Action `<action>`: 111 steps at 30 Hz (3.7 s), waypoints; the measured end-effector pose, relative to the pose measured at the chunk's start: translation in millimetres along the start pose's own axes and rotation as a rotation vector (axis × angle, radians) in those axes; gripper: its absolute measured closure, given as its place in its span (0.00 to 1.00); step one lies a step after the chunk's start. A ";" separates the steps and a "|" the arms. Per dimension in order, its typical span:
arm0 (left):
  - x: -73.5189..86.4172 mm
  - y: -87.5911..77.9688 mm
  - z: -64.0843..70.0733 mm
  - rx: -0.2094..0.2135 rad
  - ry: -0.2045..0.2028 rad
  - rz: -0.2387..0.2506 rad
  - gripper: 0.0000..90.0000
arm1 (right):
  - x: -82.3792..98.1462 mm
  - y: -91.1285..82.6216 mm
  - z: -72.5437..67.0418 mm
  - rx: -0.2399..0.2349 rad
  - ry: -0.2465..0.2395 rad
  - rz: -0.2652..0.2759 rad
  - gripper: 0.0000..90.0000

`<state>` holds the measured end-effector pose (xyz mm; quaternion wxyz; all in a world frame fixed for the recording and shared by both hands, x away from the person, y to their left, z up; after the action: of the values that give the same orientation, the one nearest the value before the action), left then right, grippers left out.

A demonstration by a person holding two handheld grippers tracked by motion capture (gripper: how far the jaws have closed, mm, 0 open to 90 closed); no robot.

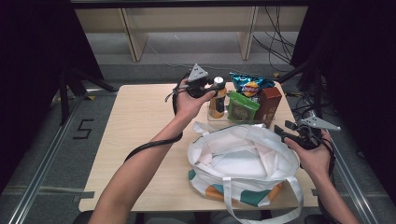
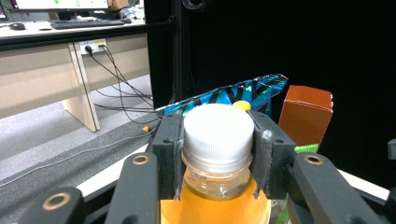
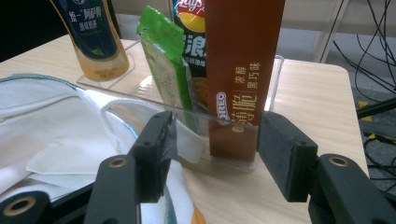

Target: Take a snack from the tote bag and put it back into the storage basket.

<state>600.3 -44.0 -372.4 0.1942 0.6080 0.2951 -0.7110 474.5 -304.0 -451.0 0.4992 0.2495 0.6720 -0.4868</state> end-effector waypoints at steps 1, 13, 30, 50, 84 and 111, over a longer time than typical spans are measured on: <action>0.2 0.3 -0.2 0.000 0.001 0.000 0.65 | -0.8 0.7 0.7 -0.003 -0.012 0.011 0.52; 4.7 3.6 0.2 0.008 -0.007 -0.011 0.65 | 0.2 0.0 0.0 0.000 0.000 0.000 0.52; 11.3 7.8 0.4 0.010 -0.007 -0.026 0.65 | 0.8 -0.1 -1.2 -0.005 0.008 -0.006 0.52; 17.5 10.3 -2.1 0.003 -0.012 -0.034 0.65 | 0.2 0.2 -2.6 -0.001 0.028 0.005 0.52; 31.9 14.1 -5.8 -0.004 -0.019 -0.062 0.65 | 1.5 0.3 -2.6 -0.016 0.015 -0.010 0.52; 43.5 16.3 -6.0 -0.005 -0.017 -0.085 0.65 | 2.1 0.8 -4.1 -0.015 0.025 -0.013 0.52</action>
<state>607.1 -48.6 -418.5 0.1679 0.5884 0.3207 -0.7230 472.6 -300.2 -453.2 0.4892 0.2476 0.6836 -0.4818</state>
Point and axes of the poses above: each handheld gripper's, and its own axes: y roughly forward along the jaws, x roughly out of its underside, z roughly to its right, the point moved 8 cm from there along y, roughly forward along the jaws, and after that the axes turned 3 degrees about -y, right-handed, at the moved point
